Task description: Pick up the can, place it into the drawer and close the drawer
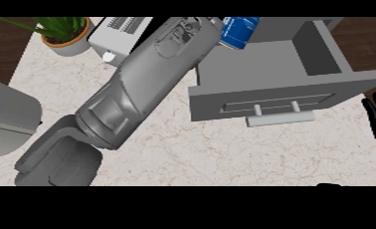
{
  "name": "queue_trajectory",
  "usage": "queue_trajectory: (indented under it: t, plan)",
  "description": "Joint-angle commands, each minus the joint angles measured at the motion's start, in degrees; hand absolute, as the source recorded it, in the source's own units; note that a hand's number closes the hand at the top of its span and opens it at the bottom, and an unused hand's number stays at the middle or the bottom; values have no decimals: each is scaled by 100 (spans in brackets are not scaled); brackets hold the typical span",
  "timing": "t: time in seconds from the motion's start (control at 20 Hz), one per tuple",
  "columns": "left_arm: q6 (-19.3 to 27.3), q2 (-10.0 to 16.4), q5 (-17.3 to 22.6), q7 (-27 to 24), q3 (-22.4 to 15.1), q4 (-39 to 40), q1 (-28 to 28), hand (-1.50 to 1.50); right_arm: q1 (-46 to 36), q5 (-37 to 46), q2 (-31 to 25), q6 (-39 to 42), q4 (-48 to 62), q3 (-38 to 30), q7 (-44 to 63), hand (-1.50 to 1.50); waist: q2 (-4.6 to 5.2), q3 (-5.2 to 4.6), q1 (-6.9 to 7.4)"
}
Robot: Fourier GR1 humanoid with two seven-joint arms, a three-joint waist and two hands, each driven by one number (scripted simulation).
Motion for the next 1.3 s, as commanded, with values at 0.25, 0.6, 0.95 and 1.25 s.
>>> queue_trajectory:
  t: [0.25,0.6,0.95,1.25]
  plan:
    - [150,0,213,-357,-466,488,-27,150,-347,43,-59,-64,193,-3,-17,-150,55,3,-124]
    - [307,0,312,-573,-961,492,357,150,-518,-90,-187,-78,10,-39,366,-150,54,-1,-185]
    - [645,0,558,-694,-1076,484,453,-150,-646,108,-63,-184,111,138,284,-150,68,-2,-197]
    - [1009,0,738,-833,-1128,535,493,-150,-480,64,-86,-57,-106,196,247,-150,81,-2,-271]
